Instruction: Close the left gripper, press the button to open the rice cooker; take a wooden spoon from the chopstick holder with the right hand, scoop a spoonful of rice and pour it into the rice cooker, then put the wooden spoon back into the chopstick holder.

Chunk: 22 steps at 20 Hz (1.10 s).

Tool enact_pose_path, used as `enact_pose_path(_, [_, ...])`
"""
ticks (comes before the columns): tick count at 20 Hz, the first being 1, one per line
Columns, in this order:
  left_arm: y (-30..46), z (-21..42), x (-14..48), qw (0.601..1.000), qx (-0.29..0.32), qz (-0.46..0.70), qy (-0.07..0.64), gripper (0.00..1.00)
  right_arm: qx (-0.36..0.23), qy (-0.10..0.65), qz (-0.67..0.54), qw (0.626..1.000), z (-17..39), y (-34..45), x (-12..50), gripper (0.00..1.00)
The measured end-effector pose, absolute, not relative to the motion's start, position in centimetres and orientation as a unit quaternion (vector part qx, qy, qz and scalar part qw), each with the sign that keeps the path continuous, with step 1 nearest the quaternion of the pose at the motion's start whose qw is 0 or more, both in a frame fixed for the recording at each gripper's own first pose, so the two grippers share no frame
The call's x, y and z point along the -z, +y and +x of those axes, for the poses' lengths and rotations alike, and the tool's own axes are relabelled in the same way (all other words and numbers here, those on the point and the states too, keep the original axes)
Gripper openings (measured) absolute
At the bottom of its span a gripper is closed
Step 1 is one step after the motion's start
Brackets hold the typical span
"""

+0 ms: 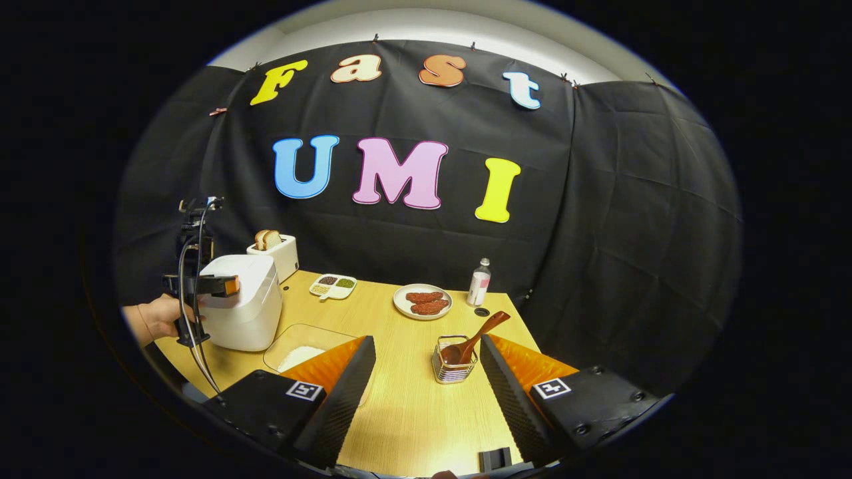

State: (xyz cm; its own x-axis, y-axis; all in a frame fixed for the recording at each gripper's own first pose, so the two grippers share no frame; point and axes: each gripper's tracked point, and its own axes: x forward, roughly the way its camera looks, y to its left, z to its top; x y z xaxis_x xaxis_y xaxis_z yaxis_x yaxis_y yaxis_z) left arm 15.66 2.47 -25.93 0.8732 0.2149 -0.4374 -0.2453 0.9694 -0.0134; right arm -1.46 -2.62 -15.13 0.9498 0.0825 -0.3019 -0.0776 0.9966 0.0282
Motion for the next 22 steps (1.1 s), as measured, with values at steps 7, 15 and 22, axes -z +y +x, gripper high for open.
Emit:
enact_pose_path(7, [5.0, 15.5, 24.6, 0.97, -0.141, 0.007, 0.2, 0.95, -0.042, 0.147, 0.016, 0.988, -1.9, -2.7, 14.9, 0.98])
enact_pose_path(15, [4.7, 14.9, 25.4, 0.967, -0.124, -0.026, 0.223, 1.0, -0.049, 0.146, 0.023, 0.988, -1.4, -1.9, 14.6, 0.98])
enact_pose_path(22, [4.4, 14.5, 25.2, 0.965, -0.106, -0.011, 0.24, 1.0, -0.052, 0.148, 0.026, 0.987, -1.6, -1.3, 14.8, 0.98])
